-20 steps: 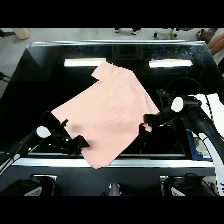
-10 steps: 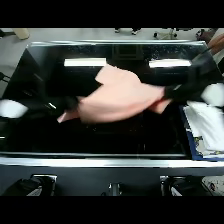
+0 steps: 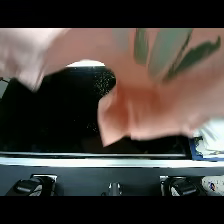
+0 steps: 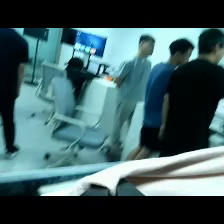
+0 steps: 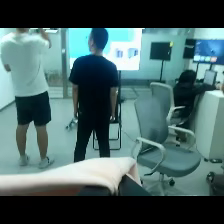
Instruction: Fold the shirts.
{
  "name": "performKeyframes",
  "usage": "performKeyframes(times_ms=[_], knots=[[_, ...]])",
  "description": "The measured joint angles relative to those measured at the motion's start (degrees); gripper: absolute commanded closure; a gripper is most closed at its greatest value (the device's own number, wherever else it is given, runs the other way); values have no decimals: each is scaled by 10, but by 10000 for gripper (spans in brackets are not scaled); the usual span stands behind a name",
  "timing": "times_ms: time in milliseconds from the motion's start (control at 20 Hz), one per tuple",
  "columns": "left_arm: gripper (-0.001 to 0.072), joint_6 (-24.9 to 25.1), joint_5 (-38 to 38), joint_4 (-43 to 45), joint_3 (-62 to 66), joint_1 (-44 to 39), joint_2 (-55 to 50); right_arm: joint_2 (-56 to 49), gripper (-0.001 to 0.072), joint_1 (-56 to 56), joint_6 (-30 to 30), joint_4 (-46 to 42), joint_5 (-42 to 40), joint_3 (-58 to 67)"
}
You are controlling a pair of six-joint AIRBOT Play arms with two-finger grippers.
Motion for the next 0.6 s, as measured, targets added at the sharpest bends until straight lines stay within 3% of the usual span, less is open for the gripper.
performKeyframes(times_ms=[300, 500, 600], knots=[[686, -38, -99, 94, -110, 2, -7, -76, 691, 0, -23, -7, 64, 13], [685, -45, -104, 117, -239, 3, -50, -230, 691, 0, -30, -9, 90, 13], [685, -47, -84, 123, -290, 3, -95, -327, 690, 0, -2, -9, 78, 13]])
